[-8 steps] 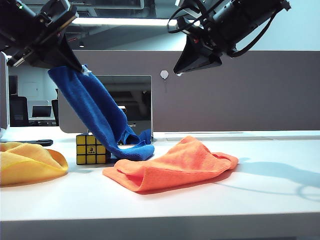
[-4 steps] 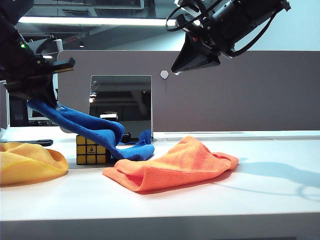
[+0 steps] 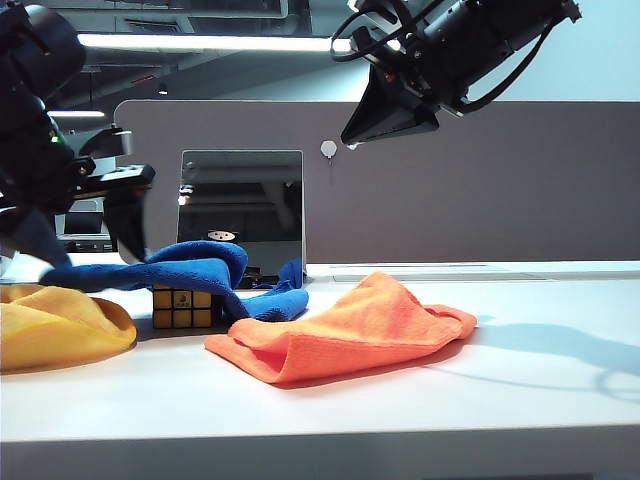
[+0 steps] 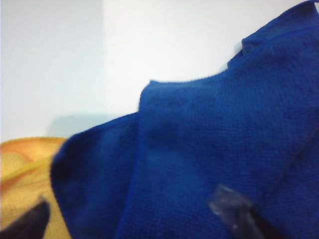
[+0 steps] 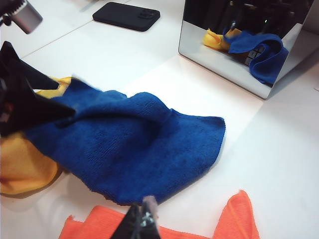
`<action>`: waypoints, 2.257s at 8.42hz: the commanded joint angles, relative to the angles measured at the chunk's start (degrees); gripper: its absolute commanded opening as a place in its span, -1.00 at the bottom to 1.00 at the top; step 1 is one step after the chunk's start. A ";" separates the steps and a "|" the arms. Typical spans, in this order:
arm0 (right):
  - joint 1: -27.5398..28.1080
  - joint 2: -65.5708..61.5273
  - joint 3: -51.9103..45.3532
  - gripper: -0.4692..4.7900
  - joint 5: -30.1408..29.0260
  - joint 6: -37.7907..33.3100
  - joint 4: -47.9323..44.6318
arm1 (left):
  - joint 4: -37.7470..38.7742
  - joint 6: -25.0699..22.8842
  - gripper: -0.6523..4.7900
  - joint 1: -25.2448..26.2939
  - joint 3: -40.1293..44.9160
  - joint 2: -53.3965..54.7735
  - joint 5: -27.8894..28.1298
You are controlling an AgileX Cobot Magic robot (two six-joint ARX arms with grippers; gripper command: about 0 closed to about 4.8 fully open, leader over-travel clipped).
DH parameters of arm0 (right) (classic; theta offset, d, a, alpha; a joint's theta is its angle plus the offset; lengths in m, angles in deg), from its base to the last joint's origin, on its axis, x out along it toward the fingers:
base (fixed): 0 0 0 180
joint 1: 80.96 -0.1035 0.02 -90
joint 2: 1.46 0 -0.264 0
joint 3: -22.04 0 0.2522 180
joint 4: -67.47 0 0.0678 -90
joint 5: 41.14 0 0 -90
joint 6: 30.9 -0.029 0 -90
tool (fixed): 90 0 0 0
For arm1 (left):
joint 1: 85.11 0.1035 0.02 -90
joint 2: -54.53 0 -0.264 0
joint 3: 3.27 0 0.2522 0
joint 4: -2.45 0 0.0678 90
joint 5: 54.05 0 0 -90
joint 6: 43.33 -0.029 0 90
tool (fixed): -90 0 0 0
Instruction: Pick up a rag that is the same color as the top surface of the Rubik's Cube and cover the cube with it.
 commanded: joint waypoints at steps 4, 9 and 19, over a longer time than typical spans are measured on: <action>-0.04 0.63 0.28 -0.84 0.35 -0.07 -5.88 | -16.72 0.26 1.00 0.09 -0.13 0.15 4.02; 2.32 3.56 0.28 -0.84 10.47 -0.04 -10.95 | -28.02 -2.10 1.00 1.25 -3.04 -3.78 12.13; 19.76 39.10 -18.56 -0.84 4.33 0.17 -11.37 | -3.32 -6.95 -0.78 16.09 -2.51 -27.85 -12.50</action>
